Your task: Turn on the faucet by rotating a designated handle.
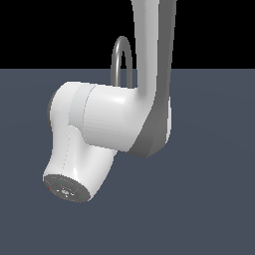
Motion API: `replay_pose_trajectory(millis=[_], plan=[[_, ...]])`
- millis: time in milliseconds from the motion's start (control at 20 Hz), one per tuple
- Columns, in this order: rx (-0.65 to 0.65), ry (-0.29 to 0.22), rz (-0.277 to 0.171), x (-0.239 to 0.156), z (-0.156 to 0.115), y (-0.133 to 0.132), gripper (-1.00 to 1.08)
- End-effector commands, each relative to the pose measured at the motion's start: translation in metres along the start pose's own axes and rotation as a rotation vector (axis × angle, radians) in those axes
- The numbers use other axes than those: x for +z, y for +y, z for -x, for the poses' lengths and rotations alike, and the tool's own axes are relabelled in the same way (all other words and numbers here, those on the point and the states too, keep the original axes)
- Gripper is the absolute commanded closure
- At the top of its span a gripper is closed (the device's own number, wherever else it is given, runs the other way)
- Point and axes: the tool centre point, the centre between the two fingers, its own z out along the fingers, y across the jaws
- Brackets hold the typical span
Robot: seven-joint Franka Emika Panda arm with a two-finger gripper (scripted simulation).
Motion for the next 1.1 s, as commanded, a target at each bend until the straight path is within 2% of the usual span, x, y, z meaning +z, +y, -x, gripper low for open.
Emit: replay_pose_trajectory(millis=[0, 350, 400, 950, 1000, 1050], plan=[[0.001, -0.024, -0.015, 0.000, 0.017, -0.016, 1.08], [0.004, -0.041, -0.014, 0.000, 0.035, -0.034, 1.08], [0.004, -0.015, 0.024, -0.005, 0.021, -0.013, 1.08], [0.004, -0.041, -0.013, 0.000, 0.015, -0.074, 1.08], [0.004, -0.041, -0.013, 0.000, 0.015, -0.074, 1.08], [0.030, -0.051, 0.024, -0.004, 0.023, -0.031, 1.08]])
